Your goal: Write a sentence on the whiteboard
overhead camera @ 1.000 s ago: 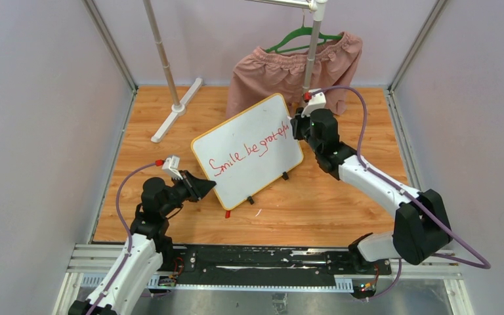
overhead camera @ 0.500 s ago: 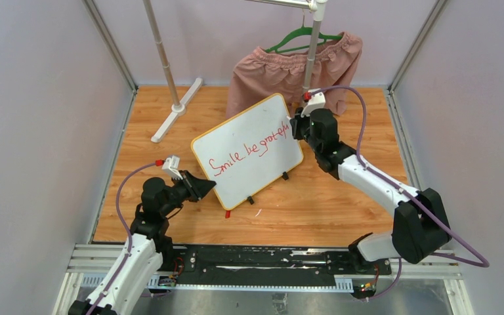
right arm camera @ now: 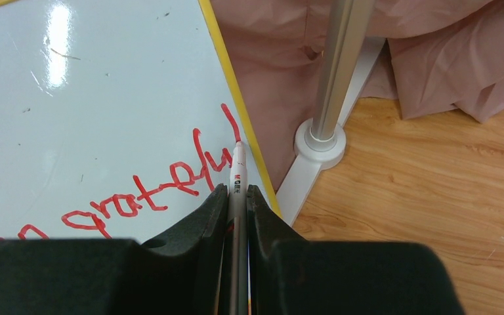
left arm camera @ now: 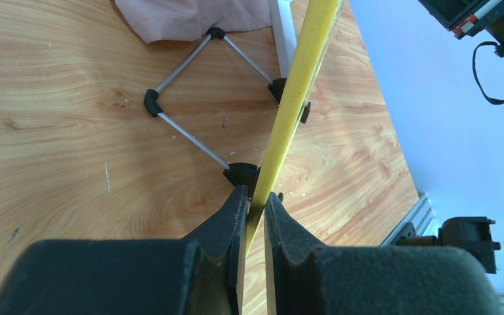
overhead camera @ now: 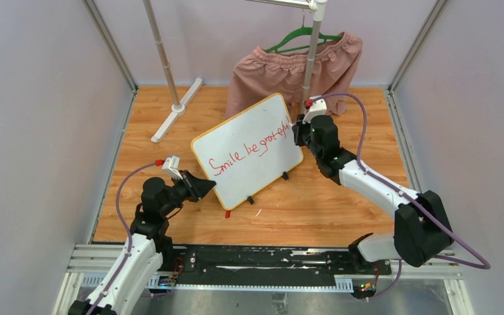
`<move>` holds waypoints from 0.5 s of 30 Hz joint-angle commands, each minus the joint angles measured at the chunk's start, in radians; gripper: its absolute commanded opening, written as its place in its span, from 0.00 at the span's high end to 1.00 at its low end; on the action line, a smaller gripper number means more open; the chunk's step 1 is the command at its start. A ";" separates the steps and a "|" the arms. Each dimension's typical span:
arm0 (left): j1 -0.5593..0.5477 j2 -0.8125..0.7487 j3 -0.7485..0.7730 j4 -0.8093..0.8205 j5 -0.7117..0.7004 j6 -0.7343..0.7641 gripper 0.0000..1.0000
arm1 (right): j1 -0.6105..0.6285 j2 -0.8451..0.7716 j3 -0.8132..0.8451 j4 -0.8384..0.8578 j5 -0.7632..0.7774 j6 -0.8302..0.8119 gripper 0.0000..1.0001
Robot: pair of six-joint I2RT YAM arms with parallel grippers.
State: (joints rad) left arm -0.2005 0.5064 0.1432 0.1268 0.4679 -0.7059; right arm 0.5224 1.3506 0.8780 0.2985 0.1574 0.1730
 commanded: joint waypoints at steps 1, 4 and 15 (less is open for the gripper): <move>-0.007 0.000 0.018 -0.041 -0.006 0.006 1.00 | -0.012 -0.026 -0.039 0.005 -0.002 0.023 1.00; -0.007 0.000 0.018 -0.042 -0.006 0.006 1.00 | -0.012 -0.031 -0.052 0.004 -0.005 0.028 1.00; -0.008 -0.003 0.019 -0.043 -0.005 0.006 1.00 | -0.007 -0.047 -0.082 -0.014 -0.012 0.037 1.00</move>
State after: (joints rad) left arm -0.2008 0.5064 0.1444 0.1257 0.4679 -0.7059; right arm 0.5224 1.3216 0.8169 0.2981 0.1570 0.1947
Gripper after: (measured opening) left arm 0.160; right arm 0.182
